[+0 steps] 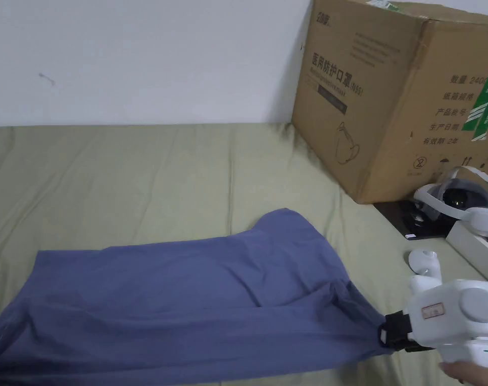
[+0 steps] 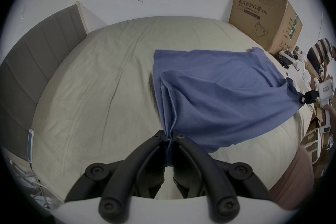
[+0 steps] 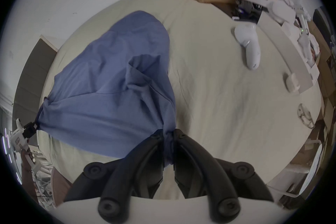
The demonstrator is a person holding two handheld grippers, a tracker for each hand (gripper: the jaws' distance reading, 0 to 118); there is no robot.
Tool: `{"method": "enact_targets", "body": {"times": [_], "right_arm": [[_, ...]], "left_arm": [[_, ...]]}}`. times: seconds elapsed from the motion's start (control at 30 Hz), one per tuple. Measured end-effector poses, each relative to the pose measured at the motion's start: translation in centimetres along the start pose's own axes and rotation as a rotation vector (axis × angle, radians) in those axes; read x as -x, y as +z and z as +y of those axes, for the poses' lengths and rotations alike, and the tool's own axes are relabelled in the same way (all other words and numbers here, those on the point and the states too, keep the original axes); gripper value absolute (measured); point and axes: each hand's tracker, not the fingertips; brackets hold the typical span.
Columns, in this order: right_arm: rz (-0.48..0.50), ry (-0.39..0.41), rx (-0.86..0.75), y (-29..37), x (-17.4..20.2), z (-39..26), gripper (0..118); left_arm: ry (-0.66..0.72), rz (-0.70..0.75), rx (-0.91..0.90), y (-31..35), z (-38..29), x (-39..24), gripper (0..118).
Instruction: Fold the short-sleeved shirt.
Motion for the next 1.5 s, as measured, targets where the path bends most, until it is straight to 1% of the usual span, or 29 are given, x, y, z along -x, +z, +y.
{"method": "enact_targets", "body": {"times": [0.17,0.33,0.37,0.4,0.47,0.53,0.57,0.6,0.63,0.67,0.7,0.73,0.77,0.83,0.87,0.97,1.0,1.03,1.07,1.1,1.13,1.17,1.2,1.23,1.27,1.33,1.37,1.43,1.5], "right_arm": [[0.044,0.003,0.005,4.0,-1.1,-2.6,9],[0.06,0.006,0.089,4.7,-1.6,-8.6,9],[0.049,0.022,0.116,4.0,-1.8,-9.5,9],[0.041,0.024,0.124,3.3,-1.8,-10.2,9],[0.035,-0.01,0.13,1.6,-2.3,-11.3,9],[0.031,-0.063,0.116,0.6,-2.6,-11.4,9],[0.028,-0.061,0.109,0.6,-2.3,-11.3,9],[0.014,-0.059,0.108,0.8,-1.9,-11.2,12],[-0.005,-0.048,0.097,1.4,-1.4,-11.1,27],[-0.034,-0.016,0.063,2.1,-0.9,-10.8,74],[-0.068,0.02,0.048,2.7,-0.5,-10.5,103],[-0.095,0.055,0.03,3.6,0.1,-10.3,114],[-0.101,0.075,-0.003,4.6,0.6,-10.1,114],[-0.076,0.102,-0.062,6.7,2.0,-9.3,114],[-0.063,0.107,-0.104,7.7,2.7,-9.1,114],[0.04,0.097,-0.348,11.1,5.7,-8.9,111],[0.097,0.092,-0.438,12.1,6.9,-9.1,104],[0.159,0.091,-0.54,13.0,8.0,-9.6,91],[0.186,0.073,-0.674,14.2,9.8,-10.2,57],[0.202,0.083,-0.762,14.8,11.1,-10.7,57],[0.21,0.097,-0.855,15.2,12.5,-11.0,46],[0.202,0.105,-0.929,15.4,13.9,-11.2,25],[0.212,0.1,-0.968,15.4,14.7,-11.2,6],[0.273,0.093,-0.982,15.5,15.3,-11.0,6],[0.331,0.091,-0.959,15.5,15.9,-10.5,5],[0.326,0.091,-0.94,15.5,16.7,-9.6,4],[0.335,0.106,-0.926,15.5,16.9,-9.3,4],[0.34,0.139,-0.892,15.5,17.1,-8.7,4],[0.332,0.159,-0.851,14.9,16.9,-8.1,4]], "left_arm": [[0.007,-0.017,0.025,4.2,-1.9,0.8,6],[0.085,-0.065,0.141,8.3,-8.5,-0.4,6],[0.114,-0.079,0.173,7.4,-9.4,2.6,6],[0.133,-0.093,0.199,6.9,-10.4,3.5,6],[0.178,-0.107,0.221,6.0,-12.2,3.8,6],[0.174,-0.117,0.21,5.1,-12.9,4.2,6],[0.155,-0.113,0.193,5.3,-12.8,3.9,7],[0.124,-0.099,0.177,5.6,-12.3,3.7,12],[0.11,-0.089,0.159,5.7,-11.8,3.4,24],[0.091,-0.067,0.137,6.1,-11.2,3.3,51],[0.078,-0.052,0.123,6.5,-10.8,3.3,79],[0.063,-0.04,0.111,6.8,-10.2,3.3,105],[0.062,-0.036,0.104,7.1,-9.8,3.1,118],[0.053,-0.052,-0.003,8.8,-8.2,2.9,115],[0.06,-0.045,-0.017,9.5,-7.4,2.6,115],[0.039,-0.065,-0.164,11.9,-5.1,0.6,115],[0.031,-0.059,-0.24,12.7,-4.4,-0.4,115],[0.028,-0.053,-0.316,13.5,-4.2,-1.4,110],[0.031,-0.057,-0.432,14.5,-3.9,-2.5,90],[0.033,-0.082,-0.543,15.4,-3.9,-3.4,90],[0.031,-0.081,-0.659,16.2,-3.8,-4.5,81],[0.025,-0.061,-0.726,16.5,-3.8,-5.8,59],[0.003,-0.025,-0.743,16.7,-3.3,-6.7,19],[-0.014,0.022,-0.761,16.7,-2.8,-7.6,0],[-0.03,0.018,-0.773,16.8,-2.2,-8.1,0],[-0.037,-0.066,-0.743,15.9,-0.3,-7.5,0],[-0.038,-0.059,-0.704,15.3,1.1,-6.9,0],[-0.055,-0.042,-0.546,12.9,4.2,-4.7,0],[-0.033,-0.103,-0.266,8.4,7.8,-1.3,0]]}}
